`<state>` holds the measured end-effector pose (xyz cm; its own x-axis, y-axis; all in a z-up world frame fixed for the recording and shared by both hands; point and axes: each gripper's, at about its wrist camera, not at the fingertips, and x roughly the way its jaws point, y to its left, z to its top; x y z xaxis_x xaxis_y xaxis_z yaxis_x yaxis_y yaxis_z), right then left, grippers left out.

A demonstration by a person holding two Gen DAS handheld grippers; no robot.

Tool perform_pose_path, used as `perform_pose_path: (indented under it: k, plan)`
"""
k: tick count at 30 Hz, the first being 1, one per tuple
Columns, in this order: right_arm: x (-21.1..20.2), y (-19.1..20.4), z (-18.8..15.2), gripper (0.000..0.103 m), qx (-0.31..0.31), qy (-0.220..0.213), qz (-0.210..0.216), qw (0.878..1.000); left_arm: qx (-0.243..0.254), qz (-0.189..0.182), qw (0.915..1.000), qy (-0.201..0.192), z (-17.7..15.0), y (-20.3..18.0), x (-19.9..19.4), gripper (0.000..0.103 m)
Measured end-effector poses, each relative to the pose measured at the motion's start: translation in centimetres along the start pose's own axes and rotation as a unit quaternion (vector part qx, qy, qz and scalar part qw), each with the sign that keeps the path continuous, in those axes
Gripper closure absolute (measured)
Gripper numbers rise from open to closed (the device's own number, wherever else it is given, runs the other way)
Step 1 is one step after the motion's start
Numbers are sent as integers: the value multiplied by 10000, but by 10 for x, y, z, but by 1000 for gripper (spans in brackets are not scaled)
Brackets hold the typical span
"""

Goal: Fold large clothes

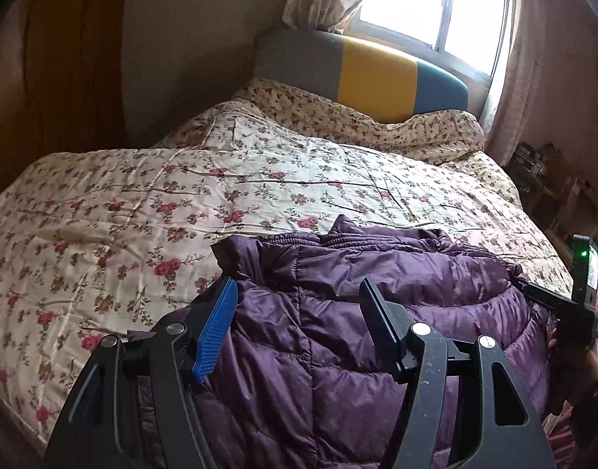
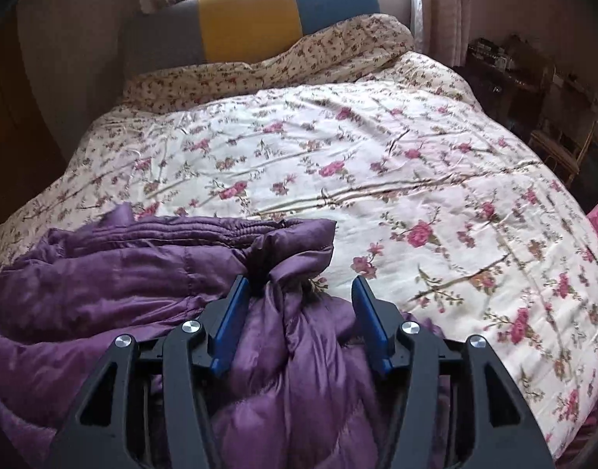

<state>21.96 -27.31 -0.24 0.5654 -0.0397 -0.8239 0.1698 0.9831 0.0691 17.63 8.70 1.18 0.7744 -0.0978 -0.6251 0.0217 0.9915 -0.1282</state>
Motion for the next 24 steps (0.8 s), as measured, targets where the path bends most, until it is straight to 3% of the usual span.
perform_pose_path:
  k: [5,12,20,24]
  plan:
    - [-40,24,-4,48,-65,-342,338,9988,20,-42,10000,-14,-1,-5,-4,39]
    - [-67,90,-26,48,-423,-515,1076,9920,21,-79,9999,117,-5,-8,6,39]
    - [-36,133,-52,49,-859,-400,944,9910,-151,122,9987,477,-27,14,42,38]
    - [-21,137,-61,49,-902,-348,845,9917,-351,77,9980,519,-39,29,56,31]
